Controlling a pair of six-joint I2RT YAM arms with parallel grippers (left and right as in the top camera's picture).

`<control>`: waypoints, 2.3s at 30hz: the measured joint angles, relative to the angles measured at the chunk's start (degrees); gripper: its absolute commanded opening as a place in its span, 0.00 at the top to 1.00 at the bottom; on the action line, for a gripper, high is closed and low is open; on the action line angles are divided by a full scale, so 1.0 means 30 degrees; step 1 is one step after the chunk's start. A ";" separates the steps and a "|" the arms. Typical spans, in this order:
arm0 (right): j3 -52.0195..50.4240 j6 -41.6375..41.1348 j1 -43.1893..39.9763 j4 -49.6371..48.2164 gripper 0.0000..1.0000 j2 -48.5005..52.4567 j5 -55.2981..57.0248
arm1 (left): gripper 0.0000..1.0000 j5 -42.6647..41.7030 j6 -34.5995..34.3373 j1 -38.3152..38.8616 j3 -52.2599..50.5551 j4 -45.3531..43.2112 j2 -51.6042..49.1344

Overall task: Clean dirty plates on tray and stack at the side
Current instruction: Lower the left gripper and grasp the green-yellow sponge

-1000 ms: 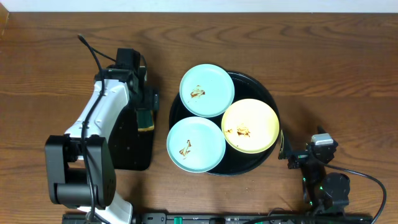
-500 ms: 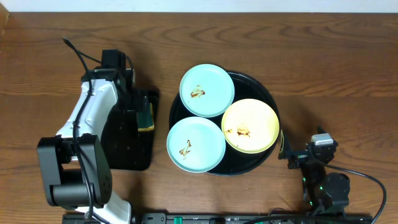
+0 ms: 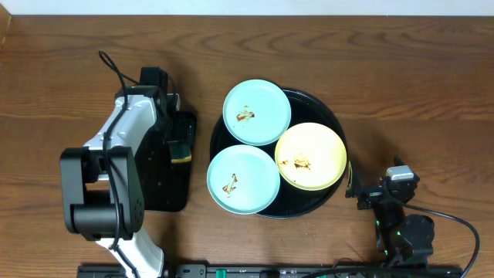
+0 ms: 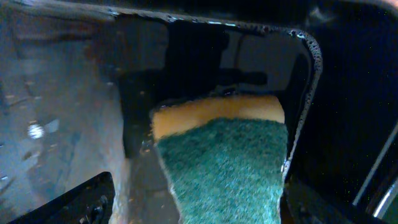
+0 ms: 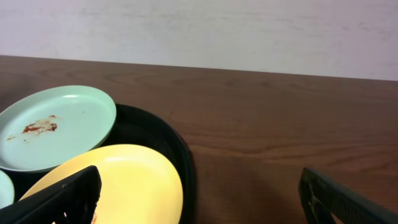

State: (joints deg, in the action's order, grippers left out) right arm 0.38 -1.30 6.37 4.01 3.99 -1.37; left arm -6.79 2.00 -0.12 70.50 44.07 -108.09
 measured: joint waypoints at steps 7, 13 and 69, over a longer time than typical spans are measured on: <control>0.0000 0.0000 0.0000 0.0000 0.01 0.0000 0.0000 | 0.69 -0.0328 0.0124 0.0175 0.0000 0.0036 -0.0437; 0.0000 0.0000 -0.0007 0.0000 0.01 0.0000 0.0000 | 0.81 -0.0408 -0.0328 0.0197 0.0015 0.0204 -0.0452; 0.0000 0.0000 0.0000 0.0000 0.01 0.0000 0.0000 | 0.92 0.0743 -0.2171 -0.2244 0.0058 0.1778 -0.0474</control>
State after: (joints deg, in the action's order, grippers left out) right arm 0.38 -1.30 6.37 4.01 3.99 -1.37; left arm -4.56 -4.51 -6.85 70.67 49.41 -109.51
